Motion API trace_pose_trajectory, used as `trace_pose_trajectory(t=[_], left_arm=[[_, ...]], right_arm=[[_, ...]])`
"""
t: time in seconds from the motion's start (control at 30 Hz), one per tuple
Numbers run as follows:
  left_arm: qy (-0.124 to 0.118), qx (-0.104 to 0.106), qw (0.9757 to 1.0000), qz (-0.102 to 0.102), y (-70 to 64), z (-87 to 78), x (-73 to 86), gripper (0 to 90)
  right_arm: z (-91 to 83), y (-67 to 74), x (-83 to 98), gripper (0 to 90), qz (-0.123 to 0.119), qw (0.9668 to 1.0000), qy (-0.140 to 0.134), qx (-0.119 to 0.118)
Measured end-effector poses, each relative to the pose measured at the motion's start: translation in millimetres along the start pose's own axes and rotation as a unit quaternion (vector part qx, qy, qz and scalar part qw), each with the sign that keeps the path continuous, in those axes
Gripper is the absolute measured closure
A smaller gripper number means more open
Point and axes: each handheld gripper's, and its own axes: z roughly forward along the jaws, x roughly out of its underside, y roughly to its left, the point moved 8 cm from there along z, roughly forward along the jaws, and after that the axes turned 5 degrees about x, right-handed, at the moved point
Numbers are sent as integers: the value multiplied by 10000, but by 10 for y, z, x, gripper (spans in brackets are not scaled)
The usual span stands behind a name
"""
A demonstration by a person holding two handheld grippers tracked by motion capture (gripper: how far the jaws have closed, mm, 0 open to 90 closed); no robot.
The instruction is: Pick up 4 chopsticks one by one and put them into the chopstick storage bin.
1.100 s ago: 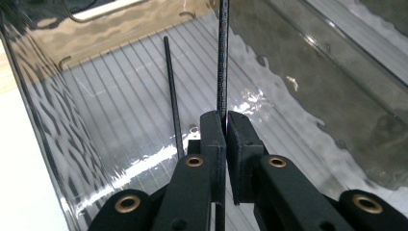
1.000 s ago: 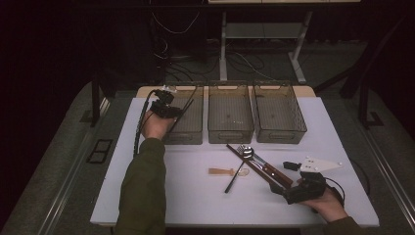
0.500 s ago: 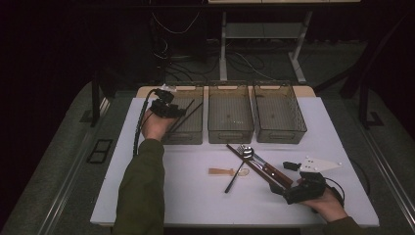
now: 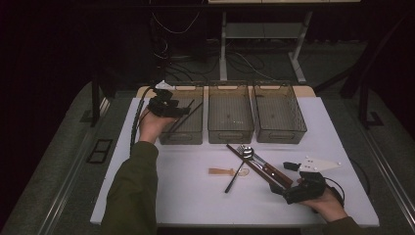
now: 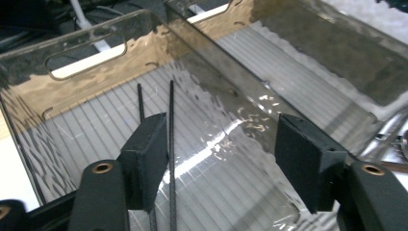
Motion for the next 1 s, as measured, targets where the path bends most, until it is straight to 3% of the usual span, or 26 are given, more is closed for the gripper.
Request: trace_pose_trajectory(t=[0.3,0.43,0.63,1.0], left_arm=[[-13,85,9997,243,-259,-134,120,204],[15,195,9994,289,-377,-187,223,146],[-134,481,9984,271,-584,-285,341,118],[-175,738,9962,421,-974,-399,723,22]], right_arm=[[4,-4,2,9,23,10000,18,-11],[5,-5,2,9,24,10000,18,-6],[7,-11,4,9,20,10000,24,-1],[6,-1,16,9,36,9999,94,-25]])
